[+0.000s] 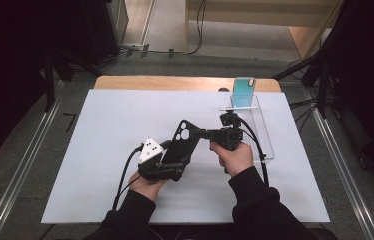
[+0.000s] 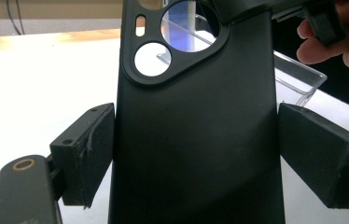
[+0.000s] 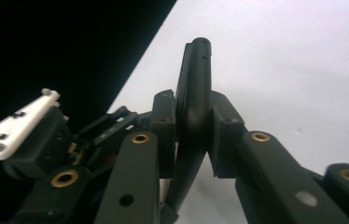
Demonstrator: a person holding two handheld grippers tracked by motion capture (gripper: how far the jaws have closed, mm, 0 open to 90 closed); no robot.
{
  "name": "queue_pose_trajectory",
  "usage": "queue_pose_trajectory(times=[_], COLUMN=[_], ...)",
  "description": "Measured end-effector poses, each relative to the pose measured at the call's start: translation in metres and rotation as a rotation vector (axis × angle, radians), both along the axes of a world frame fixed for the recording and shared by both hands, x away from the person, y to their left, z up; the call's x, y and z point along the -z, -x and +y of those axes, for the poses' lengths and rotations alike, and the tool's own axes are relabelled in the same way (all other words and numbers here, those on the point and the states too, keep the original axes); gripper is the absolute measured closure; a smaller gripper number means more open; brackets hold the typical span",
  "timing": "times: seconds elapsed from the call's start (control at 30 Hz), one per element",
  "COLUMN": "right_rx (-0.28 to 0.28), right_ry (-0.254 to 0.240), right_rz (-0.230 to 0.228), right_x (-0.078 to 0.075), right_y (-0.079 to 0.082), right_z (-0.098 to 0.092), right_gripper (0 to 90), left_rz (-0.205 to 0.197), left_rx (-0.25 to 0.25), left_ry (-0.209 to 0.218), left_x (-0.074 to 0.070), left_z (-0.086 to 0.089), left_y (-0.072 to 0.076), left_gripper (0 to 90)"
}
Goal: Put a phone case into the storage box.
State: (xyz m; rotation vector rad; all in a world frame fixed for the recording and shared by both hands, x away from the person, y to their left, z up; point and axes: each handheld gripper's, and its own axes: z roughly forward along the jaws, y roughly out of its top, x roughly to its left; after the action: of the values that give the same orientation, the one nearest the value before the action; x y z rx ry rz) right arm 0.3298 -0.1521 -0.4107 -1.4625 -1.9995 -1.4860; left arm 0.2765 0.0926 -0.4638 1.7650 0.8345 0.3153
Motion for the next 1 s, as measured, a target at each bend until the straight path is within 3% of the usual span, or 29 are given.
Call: queue_pose_trajectory(times=[0.17,0.37,0.47,0.57,0.8,1.0], right_rx=[-0.004,-0.022,-0.024,-0.022,-0.005,-0.039], right_ry=[-0.017,-0.023,-0.02,0.005,0.08,0.213], right_rz=[-0.005,-0.005,-0.014,-0.037,-0.102,-0.227], right_x=[-0.004,-0.005,-0.008,-0.011,-0.019,-0.028], right_y=[0.003,0.004,0.005,0.007,0.01,0.018], right_z=[-0.002,-0.003,-0.004,-0.004,-0.008,-0.004], right_gripper=[76.7,77.1,77.2,77.2,77.2,77.1], left_rz=[-0.016,-0.006,0.018,0.062,0.113,0.155], left_rx=[0.008,0.02,0.031,0.044,0.08,0.131], left_ry=[-0.003,-0.032,-0.044,-0.066,-0.096,-0.141], left_x=[-0.002,-0.006,-0.01,-0.015,-0.025,-0.03], left_z=[-0.002,-0.004,-0.005,-0.006,-0.002,0.002], left_y=[0.0,0.0,-0.002,-0.002,-0.002,-0.006], left_gripper=[14.5,13.7,13.4,13.6,13.9,14.5])
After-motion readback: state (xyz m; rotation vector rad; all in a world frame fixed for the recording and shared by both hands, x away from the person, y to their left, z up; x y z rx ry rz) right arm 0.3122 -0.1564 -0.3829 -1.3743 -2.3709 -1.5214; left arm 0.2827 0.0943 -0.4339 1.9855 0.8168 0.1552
